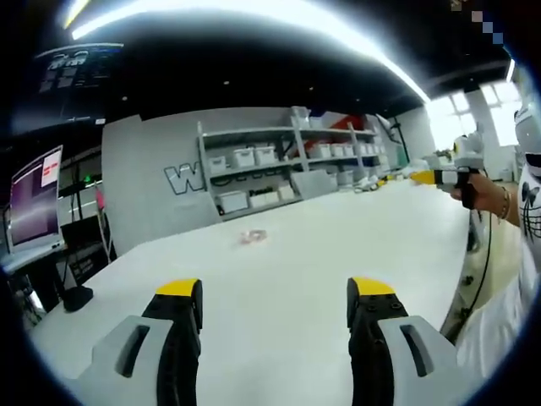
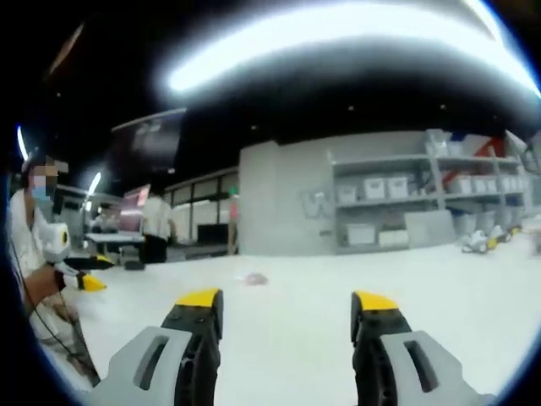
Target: Open the resealable bag by pulling the two sides of the seal apart until the entire bag opening is separated and visibly accessible.
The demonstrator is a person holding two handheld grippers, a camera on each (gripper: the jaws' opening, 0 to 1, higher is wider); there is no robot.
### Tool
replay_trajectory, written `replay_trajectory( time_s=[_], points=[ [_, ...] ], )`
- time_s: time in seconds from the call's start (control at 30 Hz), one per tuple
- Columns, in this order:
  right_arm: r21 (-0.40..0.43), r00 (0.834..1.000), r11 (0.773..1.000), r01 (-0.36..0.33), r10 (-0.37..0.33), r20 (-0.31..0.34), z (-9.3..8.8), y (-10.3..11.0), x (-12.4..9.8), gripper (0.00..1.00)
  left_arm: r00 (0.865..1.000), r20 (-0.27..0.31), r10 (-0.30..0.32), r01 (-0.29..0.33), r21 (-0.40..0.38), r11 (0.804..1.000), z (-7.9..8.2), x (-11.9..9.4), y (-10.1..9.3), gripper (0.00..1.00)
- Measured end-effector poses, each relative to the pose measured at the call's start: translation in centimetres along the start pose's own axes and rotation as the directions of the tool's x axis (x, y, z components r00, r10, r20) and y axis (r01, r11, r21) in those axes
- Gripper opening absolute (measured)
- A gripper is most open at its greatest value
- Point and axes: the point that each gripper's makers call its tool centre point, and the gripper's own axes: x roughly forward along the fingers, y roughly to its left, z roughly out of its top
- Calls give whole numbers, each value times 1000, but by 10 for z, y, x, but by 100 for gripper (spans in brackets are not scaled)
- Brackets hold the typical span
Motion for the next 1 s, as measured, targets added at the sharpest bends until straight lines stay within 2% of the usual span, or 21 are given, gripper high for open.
replay_trajectory(
  time_s=[0.23, 0.37, 0.67, 0.8, 1.0],
  points=[
    [10, 999, 1000, 27, -27, -20, -7, -4, 4, 55, 1000, 7, 14, -14, -14, 1000, 0, 0, 8, 68],
    [8, 1000, 1000, 27, -27, -11, -3, 2, 6, 55, 1000, 7, 12, -12, -18, 1000, 1, 1, 11, 68],
    [-14, 999, 999, 39, -39, -27, -3, 7, 9, 63, 1000, 8, 13, -13, -11, 1000, 4, 3, 14, 68],
    [-30, 998, 998, 50, -51, -38, -5, 7, 10, 73, 1000, -8, 9, -9, 0, 1000, 3, 5, 13, 68],
    [-12, 999, 1000, 23, -23, -41, -5, 16, 11, 74, 1000, 0, 15, -15, 5, 1000, 2, 4, 9, 68]
  ],
)
